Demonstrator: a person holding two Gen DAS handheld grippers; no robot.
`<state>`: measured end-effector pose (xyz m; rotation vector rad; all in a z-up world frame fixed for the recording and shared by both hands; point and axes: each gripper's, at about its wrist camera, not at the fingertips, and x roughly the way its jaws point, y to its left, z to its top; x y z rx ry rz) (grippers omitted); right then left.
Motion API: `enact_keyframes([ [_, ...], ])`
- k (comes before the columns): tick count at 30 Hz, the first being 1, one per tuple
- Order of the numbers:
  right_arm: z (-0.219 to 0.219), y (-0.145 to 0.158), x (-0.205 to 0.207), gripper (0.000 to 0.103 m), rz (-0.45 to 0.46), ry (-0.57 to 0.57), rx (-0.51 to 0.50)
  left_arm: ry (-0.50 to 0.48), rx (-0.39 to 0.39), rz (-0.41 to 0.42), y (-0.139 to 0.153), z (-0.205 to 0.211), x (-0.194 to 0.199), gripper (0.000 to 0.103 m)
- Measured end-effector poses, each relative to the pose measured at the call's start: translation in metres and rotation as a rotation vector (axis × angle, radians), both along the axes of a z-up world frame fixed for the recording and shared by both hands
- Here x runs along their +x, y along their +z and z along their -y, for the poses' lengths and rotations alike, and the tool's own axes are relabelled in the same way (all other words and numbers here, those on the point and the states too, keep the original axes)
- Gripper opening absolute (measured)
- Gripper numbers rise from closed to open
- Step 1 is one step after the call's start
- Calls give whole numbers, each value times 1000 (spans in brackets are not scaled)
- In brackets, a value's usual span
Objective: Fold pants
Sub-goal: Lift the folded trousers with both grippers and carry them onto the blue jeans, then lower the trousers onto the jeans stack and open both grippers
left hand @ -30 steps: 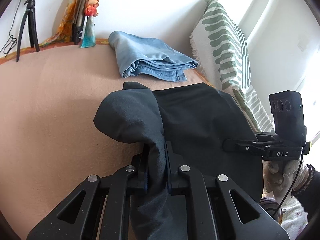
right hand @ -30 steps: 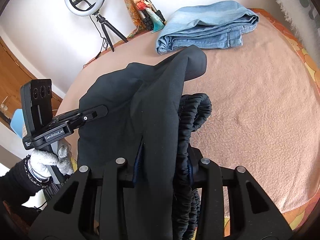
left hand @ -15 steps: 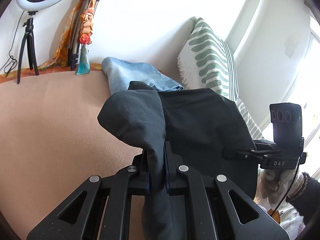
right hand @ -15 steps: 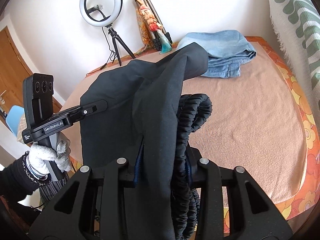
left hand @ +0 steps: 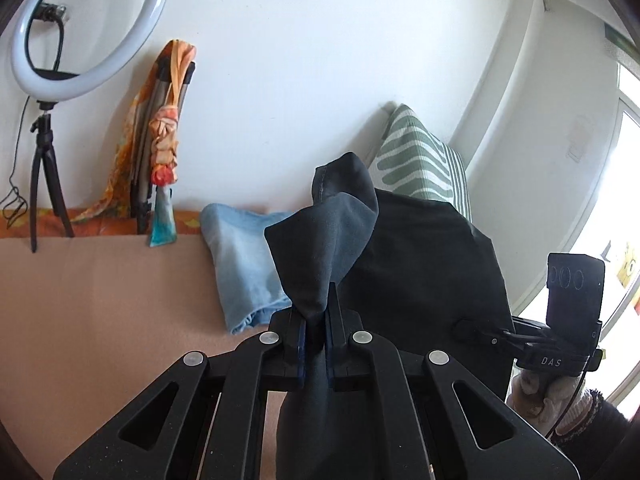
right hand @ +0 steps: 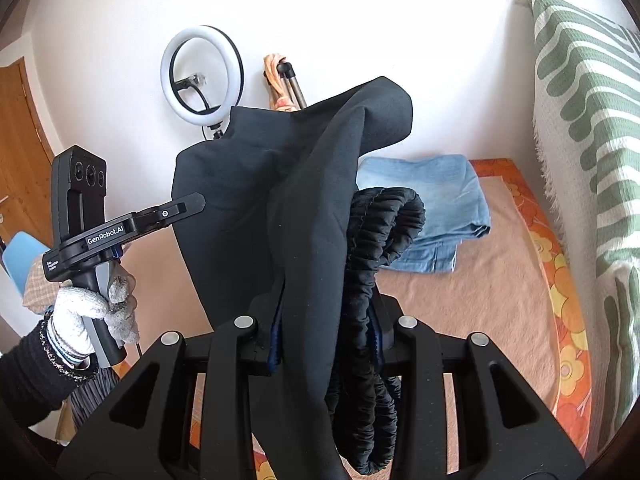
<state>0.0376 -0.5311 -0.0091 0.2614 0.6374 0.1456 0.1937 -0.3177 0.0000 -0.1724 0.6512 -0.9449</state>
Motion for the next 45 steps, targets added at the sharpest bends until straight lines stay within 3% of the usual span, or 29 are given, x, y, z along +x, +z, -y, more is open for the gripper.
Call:
enact_keyframes([
  [10,29,8,60,34,-11,-16,-55,-5,39,8,-7,42,56,3],
  [20,71,41,126,34,10,41,-5,36,22,80,38,61,106,3],
  [25,99,43,172,34,0,55,25,55,69,111,44,85,138,3],
  [32,134,-4,234,34,-54,47,38,102,158,87,10,117,181,3],
  [40,145,-56,269,36,-127,27,-8,142,287,84,-26,144,214,3],
  [45,143,-69,277,46,-199,-52,-126,149,313,60,-33,146,221,8],
])
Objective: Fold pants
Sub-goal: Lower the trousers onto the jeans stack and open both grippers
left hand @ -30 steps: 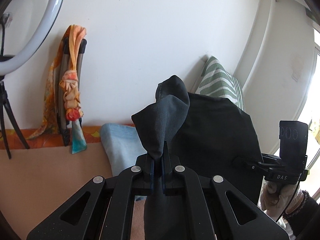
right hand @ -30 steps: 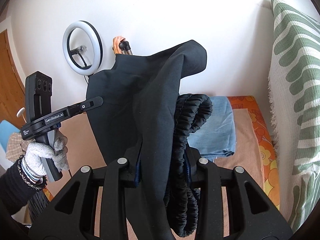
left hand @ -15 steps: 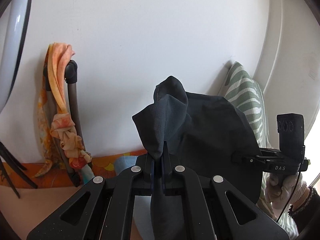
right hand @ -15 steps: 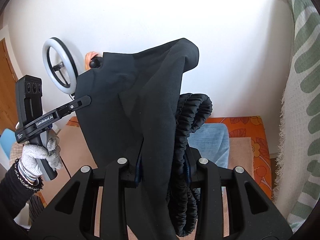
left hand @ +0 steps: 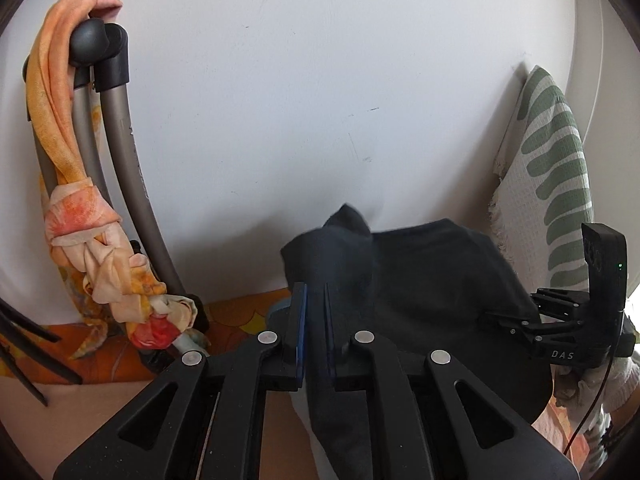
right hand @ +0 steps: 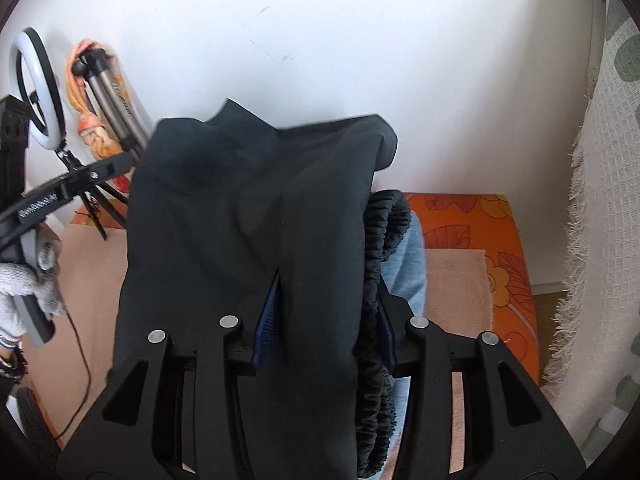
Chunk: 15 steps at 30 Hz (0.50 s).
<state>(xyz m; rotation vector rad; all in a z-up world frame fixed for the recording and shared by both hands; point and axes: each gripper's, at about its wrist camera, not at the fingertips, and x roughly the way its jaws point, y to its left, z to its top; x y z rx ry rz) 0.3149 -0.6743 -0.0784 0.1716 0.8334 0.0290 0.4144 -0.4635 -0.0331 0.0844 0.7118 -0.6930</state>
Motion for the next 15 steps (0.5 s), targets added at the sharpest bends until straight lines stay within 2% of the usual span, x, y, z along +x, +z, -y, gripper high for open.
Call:
enact_keyframes([
  [2,0,0,-3,46,0,-17,-32,-2,2,8,3,-2,-3,13],
  [8,5,9,-26,49,32,-60,-21,-8,-4,5,12,-15,-9,15],
  [10,6,12,-31,55,29,-84,-17,-7,-14,-13,16,-21,-12,27],
  [11,5,14,-36,56,26,-96,-15,-9,-20,-19,16,-19,-15,38],
  [12,3,17,-40,57,30,-102,-13,-10,-27,-18,18,-21,-19,42],
  [15,-5,29,-54,61,45,-122,-18,-14,-33,-18,25,-31,-32,44],
])
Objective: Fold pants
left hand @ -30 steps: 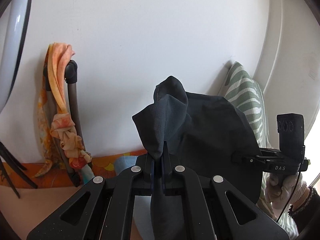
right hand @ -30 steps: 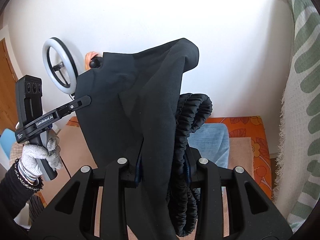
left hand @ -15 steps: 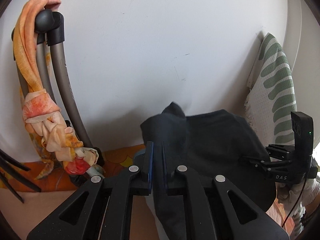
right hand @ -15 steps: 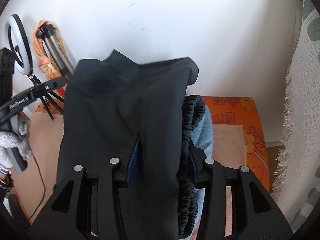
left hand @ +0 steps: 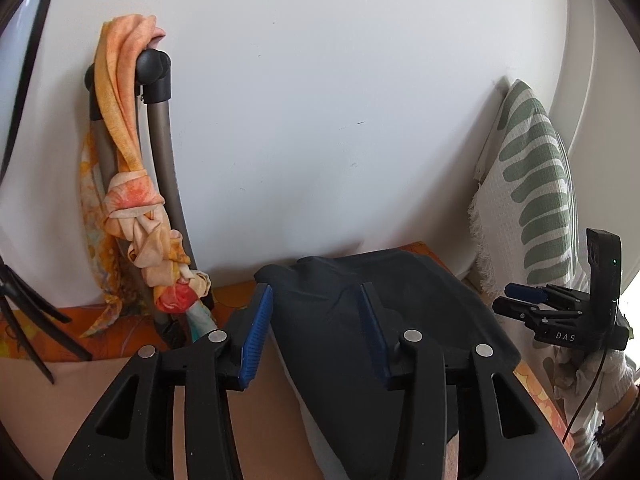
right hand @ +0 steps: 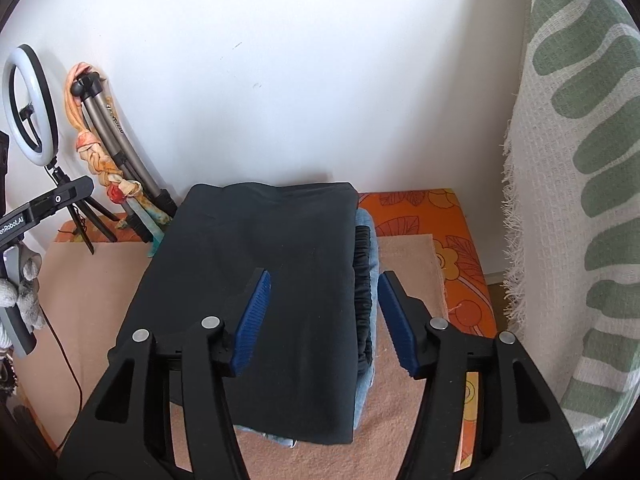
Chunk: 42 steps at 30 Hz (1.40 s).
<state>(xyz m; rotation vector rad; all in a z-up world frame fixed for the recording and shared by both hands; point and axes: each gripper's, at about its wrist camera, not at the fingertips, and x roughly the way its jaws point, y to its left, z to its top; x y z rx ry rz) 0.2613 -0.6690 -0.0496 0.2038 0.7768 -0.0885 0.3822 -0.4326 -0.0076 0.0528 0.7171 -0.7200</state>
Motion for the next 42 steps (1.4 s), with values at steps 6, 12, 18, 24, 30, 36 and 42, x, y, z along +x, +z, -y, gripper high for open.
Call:
enact_keyframes([
  [6,-19,28,-34,72,9,-32,-25,-21,-33,-5,19,-24,-35,58],
  [12,-49,60,-71,84,52,-67,-47,-33,-62,19,40,-49,-75,71],
  [18,-85,86,-113,92,91,-97,-92,-28,-61,58,58,-75,-114,79],
  [24,-128,101,-153,100,144,-134,-141,-31,-90,92,72,-106,-156,83],
  [30,-169,101,-184,103,175,-169,-153,-40,-97,101,74,-137,-189,85],
  [36,-202,94,-209,103,199,-193,-179,-55,-93,154,72,-168,-222,86],
  [42,-228,84,-226,103,231,-201,-167,-55,-74,239,67,-184,-250,98],
])
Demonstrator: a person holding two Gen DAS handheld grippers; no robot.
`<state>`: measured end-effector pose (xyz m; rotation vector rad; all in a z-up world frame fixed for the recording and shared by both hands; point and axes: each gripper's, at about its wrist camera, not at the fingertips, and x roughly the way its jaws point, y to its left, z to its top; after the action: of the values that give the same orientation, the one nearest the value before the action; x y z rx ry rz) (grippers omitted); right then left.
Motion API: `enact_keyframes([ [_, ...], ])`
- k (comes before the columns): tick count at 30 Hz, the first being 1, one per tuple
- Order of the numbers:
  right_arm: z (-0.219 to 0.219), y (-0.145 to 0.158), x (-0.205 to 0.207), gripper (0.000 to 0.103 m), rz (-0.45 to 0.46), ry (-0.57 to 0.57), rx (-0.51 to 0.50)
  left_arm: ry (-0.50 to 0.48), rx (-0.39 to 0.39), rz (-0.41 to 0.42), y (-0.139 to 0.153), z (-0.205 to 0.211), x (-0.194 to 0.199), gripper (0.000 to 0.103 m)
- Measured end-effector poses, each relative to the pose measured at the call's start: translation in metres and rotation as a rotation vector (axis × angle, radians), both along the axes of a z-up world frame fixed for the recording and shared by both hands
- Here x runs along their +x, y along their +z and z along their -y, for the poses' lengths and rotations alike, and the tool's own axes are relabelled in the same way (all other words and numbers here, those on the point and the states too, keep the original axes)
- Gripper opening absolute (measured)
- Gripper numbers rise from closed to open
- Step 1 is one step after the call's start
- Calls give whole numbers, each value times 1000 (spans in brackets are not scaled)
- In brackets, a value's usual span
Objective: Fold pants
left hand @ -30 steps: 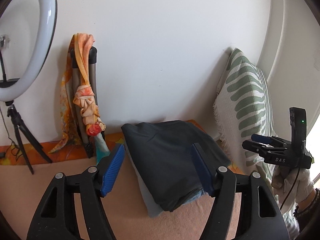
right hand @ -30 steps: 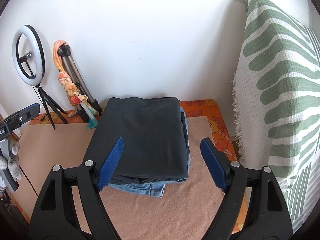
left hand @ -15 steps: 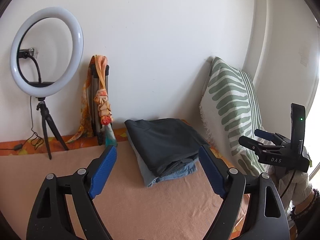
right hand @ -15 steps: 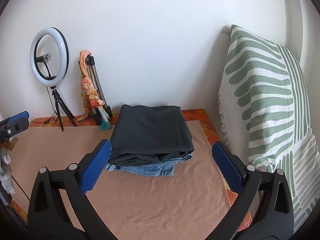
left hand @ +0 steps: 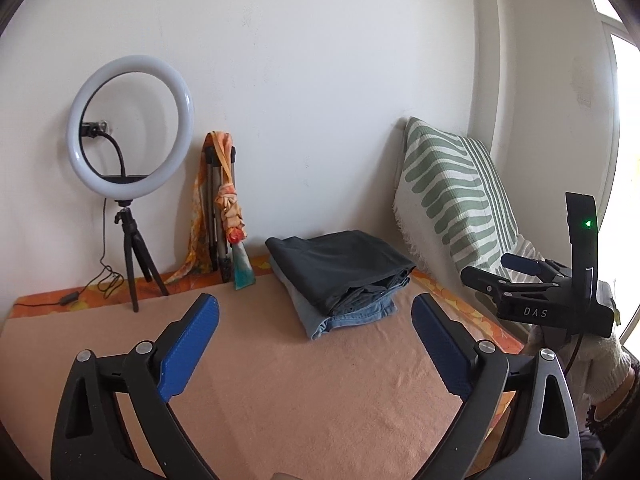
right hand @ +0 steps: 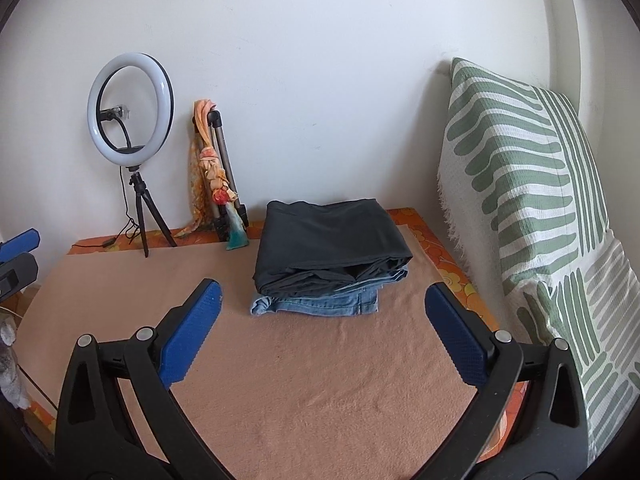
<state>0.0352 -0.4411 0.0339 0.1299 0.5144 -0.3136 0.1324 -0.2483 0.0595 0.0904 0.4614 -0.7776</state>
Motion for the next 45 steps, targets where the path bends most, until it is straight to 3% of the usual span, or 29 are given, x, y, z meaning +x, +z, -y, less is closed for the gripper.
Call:
enact_keyframes([
  [8,-17,-25,-4,103,-20,-1,28,18,63,39,-19,-3,-14,102],
  [24,-25,-41,-6,103,-11,-47,-11,49,119,-43,-61,-1,-7,102],
  [45,-24,-41,-6,103,1,-69,-13,61,154,-33,-64,-4,-7,102],
])
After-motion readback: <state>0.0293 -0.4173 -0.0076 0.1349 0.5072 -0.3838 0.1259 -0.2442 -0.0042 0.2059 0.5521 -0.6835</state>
